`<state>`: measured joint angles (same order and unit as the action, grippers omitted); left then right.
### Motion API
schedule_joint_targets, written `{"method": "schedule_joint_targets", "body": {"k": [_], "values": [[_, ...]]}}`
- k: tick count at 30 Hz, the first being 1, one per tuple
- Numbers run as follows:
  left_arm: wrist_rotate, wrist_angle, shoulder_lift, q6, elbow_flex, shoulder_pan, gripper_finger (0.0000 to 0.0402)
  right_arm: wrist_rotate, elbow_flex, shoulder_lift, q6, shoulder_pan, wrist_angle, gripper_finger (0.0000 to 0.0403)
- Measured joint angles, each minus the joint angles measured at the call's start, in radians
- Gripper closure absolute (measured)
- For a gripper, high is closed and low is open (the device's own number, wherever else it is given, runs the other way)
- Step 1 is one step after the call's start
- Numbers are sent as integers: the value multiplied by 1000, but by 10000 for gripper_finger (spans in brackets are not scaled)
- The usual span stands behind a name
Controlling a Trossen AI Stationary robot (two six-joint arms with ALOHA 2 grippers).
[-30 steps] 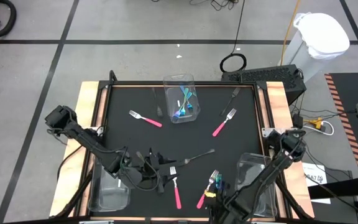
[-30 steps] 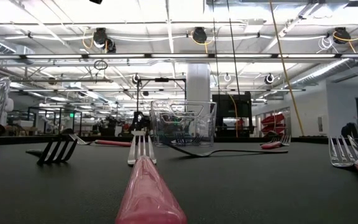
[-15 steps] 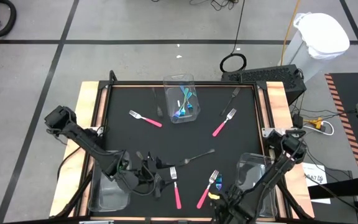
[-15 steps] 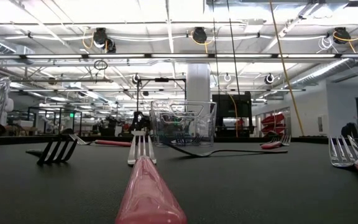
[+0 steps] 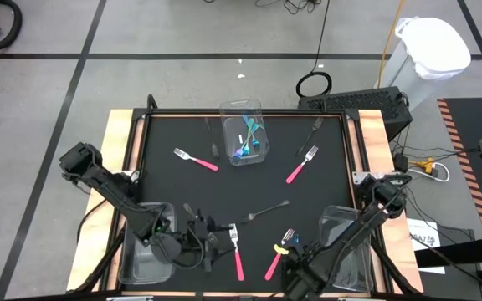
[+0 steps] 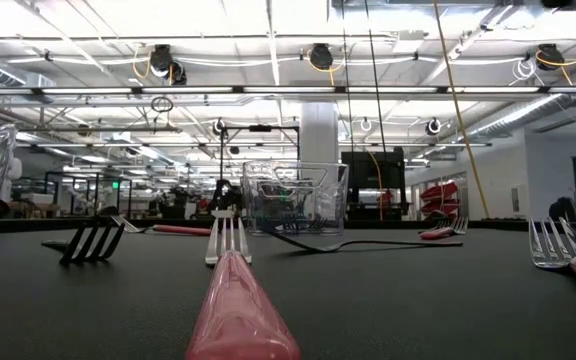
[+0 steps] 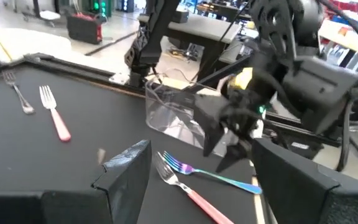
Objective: Sort silverware by color (type)
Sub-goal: Put the blue fork into the top transparent bin
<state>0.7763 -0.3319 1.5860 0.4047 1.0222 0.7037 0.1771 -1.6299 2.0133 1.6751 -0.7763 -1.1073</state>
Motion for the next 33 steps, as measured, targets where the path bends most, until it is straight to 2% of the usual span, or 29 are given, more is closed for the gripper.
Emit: {"method": "schedule_joint_targets", "body": {"k": [9,17,20,29,33], "values": [[1,-9,0,-18,0,-24,123,-145,-1,115,-97,29,1,220],[1,-27,0,-17,0,-21,123,-124,-3,128,-99,28,21,225],[0,-27,0,-17,0,-20,123,-127,-3,129,-120,29,26,246],[-2,-27,0,9,0,3,123,-122,-1,130,-145,31,26,346],[-6,-26,0,10,0,16,123,-95,-2,130,-143,32,33,372]]}}
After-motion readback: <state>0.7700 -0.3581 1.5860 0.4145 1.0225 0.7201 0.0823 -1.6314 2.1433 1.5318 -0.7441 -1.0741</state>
